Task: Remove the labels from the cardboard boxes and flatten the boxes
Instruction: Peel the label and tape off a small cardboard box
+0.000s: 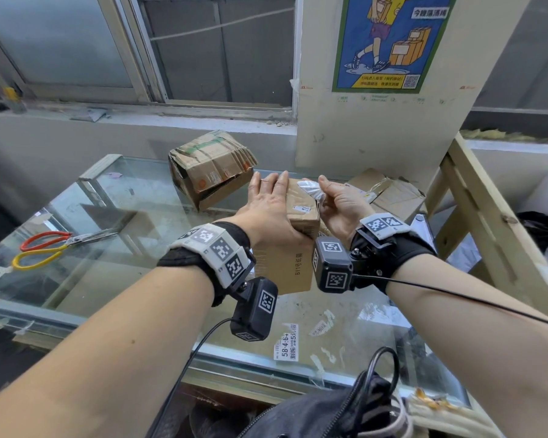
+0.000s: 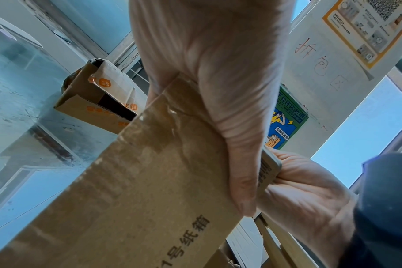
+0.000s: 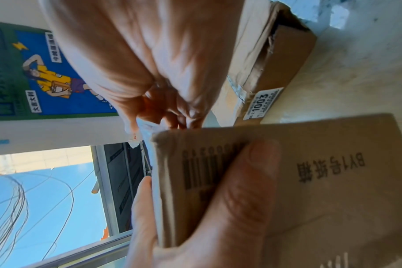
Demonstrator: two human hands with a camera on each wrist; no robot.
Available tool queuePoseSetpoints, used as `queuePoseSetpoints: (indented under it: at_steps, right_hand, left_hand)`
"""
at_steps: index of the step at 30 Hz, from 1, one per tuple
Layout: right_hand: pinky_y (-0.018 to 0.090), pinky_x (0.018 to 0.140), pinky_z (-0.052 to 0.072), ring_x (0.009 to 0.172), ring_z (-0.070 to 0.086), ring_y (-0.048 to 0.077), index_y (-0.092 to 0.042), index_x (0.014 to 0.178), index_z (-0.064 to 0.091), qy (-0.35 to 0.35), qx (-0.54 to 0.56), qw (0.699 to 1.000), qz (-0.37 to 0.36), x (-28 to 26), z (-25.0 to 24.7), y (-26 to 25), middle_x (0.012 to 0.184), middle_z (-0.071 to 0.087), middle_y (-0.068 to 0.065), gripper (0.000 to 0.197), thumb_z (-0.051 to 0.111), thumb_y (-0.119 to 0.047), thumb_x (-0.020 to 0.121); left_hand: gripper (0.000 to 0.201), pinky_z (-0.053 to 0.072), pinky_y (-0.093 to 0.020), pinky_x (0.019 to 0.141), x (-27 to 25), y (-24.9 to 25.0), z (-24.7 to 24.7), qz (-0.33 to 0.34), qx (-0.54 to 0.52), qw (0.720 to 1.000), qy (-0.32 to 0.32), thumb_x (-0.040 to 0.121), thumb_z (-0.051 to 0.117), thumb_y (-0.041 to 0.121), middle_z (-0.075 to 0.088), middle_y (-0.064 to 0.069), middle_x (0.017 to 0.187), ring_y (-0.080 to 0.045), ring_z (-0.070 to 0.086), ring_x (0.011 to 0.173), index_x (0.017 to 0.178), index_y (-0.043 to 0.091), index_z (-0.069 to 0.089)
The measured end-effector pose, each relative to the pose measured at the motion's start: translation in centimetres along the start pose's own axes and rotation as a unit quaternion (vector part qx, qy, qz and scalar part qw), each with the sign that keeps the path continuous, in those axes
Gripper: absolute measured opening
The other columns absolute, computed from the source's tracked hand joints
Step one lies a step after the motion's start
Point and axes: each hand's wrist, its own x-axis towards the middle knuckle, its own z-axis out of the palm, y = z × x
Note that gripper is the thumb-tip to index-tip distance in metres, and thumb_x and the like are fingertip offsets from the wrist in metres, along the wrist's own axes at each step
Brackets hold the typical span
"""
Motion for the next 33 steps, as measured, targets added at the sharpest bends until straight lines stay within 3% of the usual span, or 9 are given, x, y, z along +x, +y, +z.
queuePoseSetpoints:
  at_steps: [3,6,12,15,20,23,26,31,33]
  right_hand:
    - [0.014,0.043,0.047,0.042,0.059,0.004,0.000,0.078,0.054,0.000,-0.018,1.000,-0.015,-0.4,0.4,-0.1,0.049,0.062,0.002,0.028,0.043,-0.012,0.101]
    - [0.014,0.043,0.044,0.040,0.056,0.003,-0.005,0.077,0.051,-0.028,-0.093,0.995,-0.020,-0.8,0.6,-0.5,0.046,0.058,-0.003,0.033,0.043,-0.026,0.101]
    - [0.047,0.085,0.054,0.097,0.064,0.034,-0.006,0.109,0.047,-0.056,-0.241,0.968,0.042,-0.4,-1.1,-4.2,0.115,0.059,0.020,0.057,0.044,-0.060,0.090]
    - [0.040,0.085,0.053,0.095,0.061,0.023,-0.010,0.107,0.049,-0.047,-0.471,0.879,-0.055,0.0,0.2,-4.9,0.117,0.059,0.013,0.045,0.054,-0.051,0.090]
    - [0.032,0.072,0.038,0.090,0.051,0.020,-0.013,0.100,0.045,-0.062,-0.767,0.628,-0.112,-0.2,2.5,-5.2,0.099,0.053,0.003,0.039,0.058,-0.048,0.089]
    - [0.031,0.068,0.037,0.085,0.050,0.021,-0.009,0.100,0.052,-0.078,-0.822,0.556,-0.091,0.2,3.2,-4.9,0.095,0.054,0.005,0.043,0.054,-0.052,0.090]
    - [0.029,0.058,0.034,0.071,0.047,0.017,-0.010,0.080,0.057,-0.102,-0.816,0.564,-0.079,0.6,3.6,-4.9,0.078,0.053,0.003,0.040,0.054,-0.048,0.092]
    - [0.032,0.095,0.041,0.105,0.053,0.019,-0.013,0.065,0.053,-0.143,-0.787,0.581,-0.149,0.9,3.4,-4.6,0.106,0.055,0.000,0.033,0.058,-0.029,0.093]
    - [0.030,0.088,0.042,0.098,0.054,0.020,-0.009,0.068,0.054,-0.133,-0.777,0.590,-0.177,0.8,3.2,-4.1,0.101,0.059,0.001,0.032,0.055,-0.027,0.095]
  left_hand:
    - [0.129,-0.003,-0.044,0.121,0.1,-0.2,0.1,-0.003,0.000,1.000,-0.002,0.065,0.071,0.062,-0.008,0.002,0.160,-0.025,-0.025,0.145,0.153,0.017,-0.010]
    - [0.133,-0.003,-0.045,0.121,0.1,-0.5,0.3,-0.009,0.008,1.000,-0.001,0.061,0.070,0.070,-0.008,0.002,0.160,-0.024,-0.027,0.144,0.153,0.016,-0.010]
    - [0.135,-0.003,-0.047,0.121,-0.3,-0.2,0.1,-0.015,0.035,0.999,-0.011,0.062,0.070,0.071,-0.011,0.000,0.161,-0.027,-0.028,0.143,0.153,0.015,-0.011]
    - [0.135,-0.002,-0.049,0.120,-0.2,0.3,0.1,-0.017,0.049,0.999,-0.016,0.063,0.071,0.070,-0.012,-0.003,0.161,-0.029,-0.028,0.143,0.153,0.014,-0.012]
    - [0.136,-0.002,-0.049,0.120,-0.2,0.3,0.1,-0.020,0.060,0.998,-0.021,0.063,0.071,0.070,-0.013,-0.005,0.161,-0.031,-0.029,0.143,0.152,0.012,-0.013]
    - [0.136,-0.003,-0.049,0.120,-0.3,0.1,0.2,-0.018,0.059,0.998,-0.018,0.062,0.070,0.071,-0.011,-0.006,0.161,-0.031,-0.028,0.143,0.153,0.012,-0.011]
    - [0.136,-0.006,-0.047,0.120,-0.4,-0.1,0.2,-0.017,0.056,0.998,-0.016,0.062,0.070,0.072,-0.011,-0.006,0.161,-0.031,-0.028,0.143,0.153,0.012,-0.011]
    - [0.136,-0.006,-0.047,0.120,-0.5,-0.2,0.1,-0.023,0.043,0.999,-0.021,0.063,0.071,0.071,-0.013,-0.004,0.161,-0.029,-0.029,0.143,0.152,0.012,-0.013]
    - [0.135,-0.006,-0.045,0.120,-0.7,-0.3,0.0,-0.023,0.032,0.999,-0.020,0.064,0.071,0.069,-0.013,-0.003,0.161,-0.028,-0.030,0.143,0.153,0.013,-0.013]
